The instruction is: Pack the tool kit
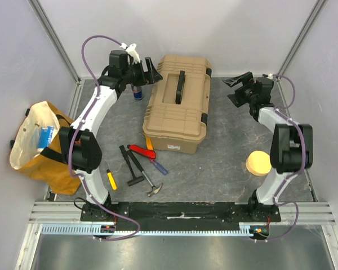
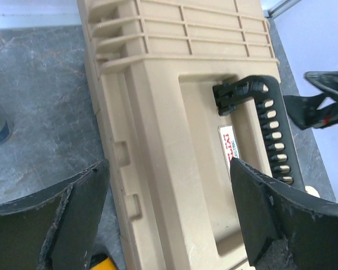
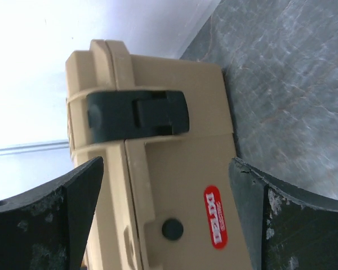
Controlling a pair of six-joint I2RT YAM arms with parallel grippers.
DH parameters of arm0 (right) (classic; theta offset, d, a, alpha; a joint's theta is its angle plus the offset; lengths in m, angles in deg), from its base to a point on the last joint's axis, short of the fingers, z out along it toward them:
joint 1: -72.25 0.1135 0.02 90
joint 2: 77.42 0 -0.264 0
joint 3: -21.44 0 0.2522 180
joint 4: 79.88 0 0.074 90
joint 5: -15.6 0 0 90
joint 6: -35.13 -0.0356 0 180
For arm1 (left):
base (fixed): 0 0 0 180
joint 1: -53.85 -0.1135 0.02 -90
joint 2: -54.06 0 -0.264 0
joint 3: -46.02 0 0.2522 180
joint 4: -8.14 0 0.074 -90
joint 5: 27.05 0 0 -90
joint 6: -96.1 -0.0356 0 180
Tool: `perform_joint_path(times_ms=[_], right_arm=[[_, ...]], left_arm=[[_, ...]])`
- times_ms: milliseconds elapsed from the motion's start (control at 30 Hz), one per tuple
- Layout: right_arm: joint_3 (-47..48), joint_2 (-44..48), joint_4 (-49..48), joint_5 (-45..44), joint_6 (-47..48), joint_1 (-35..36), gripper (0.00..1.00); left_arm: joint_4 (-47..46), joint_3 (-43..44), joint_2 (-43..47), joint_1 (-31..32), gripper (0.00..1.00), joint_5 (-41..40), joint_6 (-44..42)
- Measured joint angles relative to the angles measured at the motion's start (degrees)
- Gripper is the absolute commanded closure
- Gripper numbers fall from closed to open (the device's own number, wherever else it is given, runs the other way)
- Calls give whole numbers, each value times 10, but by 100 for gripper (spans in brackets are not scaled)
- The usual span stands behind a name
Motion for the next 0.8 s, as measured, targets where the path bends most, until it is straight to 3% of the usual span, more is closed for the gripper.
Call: perform_joint_path(times_ms=[200, 333, 567, 800], right_arm=[[9, -153, -219, 57, -165, 2, 2], [38, -225, -315, 69, -250, 10, 2], [82, -287, -415, 63, -344, 40, 2], [82, -306, -429, 42, -372, 51, 2]], left_arm=[[5, 42, -34, 0, 10, -1, -2], [9, 66, -69, 0, 10, -1, -3], [26, 87, -107, 0, 10, -6, -3], [29, 103, -119, 0, 10, -18, -3]])
